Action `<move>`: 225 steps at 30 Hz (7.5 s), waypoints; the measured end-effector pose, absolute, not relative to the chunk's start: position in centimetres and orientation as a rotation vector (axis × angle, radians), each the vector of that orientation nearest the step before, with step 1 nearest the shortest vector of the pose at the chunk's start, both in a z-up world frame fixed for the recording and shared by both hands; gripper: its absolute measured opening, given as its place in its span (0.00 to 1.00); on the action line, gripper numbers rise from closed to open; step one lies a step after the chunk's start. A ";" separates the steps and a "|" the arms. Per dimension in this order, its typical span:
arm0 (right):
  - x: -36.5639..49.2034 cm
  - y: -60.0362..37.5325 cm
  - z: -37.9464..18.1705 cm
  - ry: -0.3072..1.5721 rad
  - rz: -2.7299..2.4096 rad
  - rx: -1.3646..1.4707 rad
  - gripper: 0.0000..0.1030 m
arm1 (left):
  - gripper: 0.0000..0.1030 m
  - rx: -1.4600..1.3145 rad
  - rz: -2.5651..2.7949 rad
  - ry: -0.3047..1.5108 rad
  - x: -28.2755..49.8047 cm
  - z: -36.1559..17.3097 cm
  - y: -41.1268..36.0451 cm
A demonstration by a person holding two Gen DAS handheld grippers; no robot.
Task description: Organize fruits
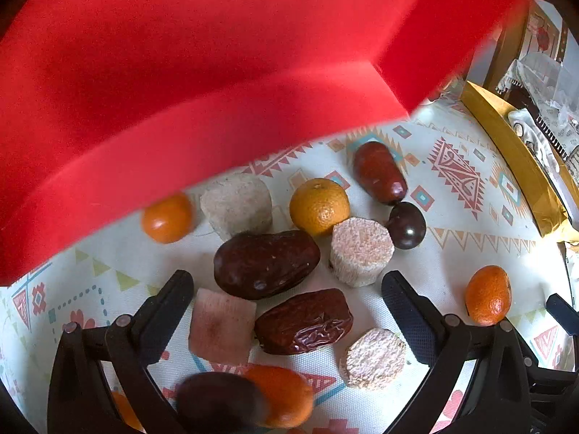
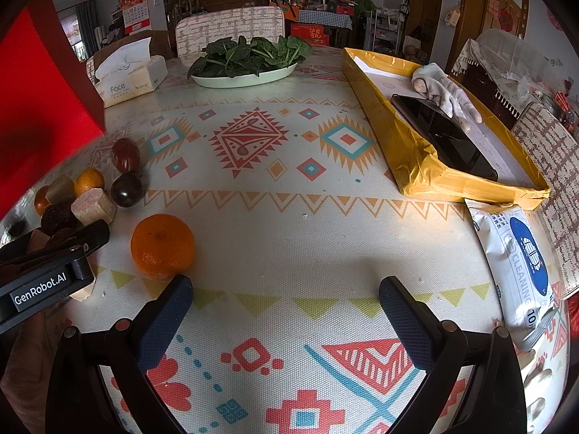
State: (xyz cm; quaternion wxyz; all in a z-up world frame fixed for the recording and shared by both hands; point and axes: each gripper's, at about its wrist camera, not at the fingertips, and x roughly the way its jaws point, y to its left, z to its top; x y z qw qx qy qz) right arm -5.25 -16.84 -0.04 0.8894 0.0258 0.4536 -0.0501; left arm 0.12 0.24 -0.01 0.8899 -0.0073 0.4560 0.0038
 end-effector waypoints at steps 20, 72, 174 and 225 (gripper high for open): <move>-5.2 -16.8 -0.1 0.942 -0.104 0.054 1.00 | 1.00 -0.015 0.008 0.947 0.1 0.0 0.3; -5.3 -16.9 0.0 0.942 -0.104 0.053 1.00 | 1.00 -0.015 0.007 0.947 0.2 0.0 0.3; -4.9 5.5 8.7 0.899 0.639 0.129 0.38 | 0.33 -0.333 0.010 0.756 -8.4 5.6 30.4; -4.4 -7.2 5.5 0.894 0.376 0.188 0.55 | 0.77 -0.367 -0.225 0.736 -10.6 7.4 20.2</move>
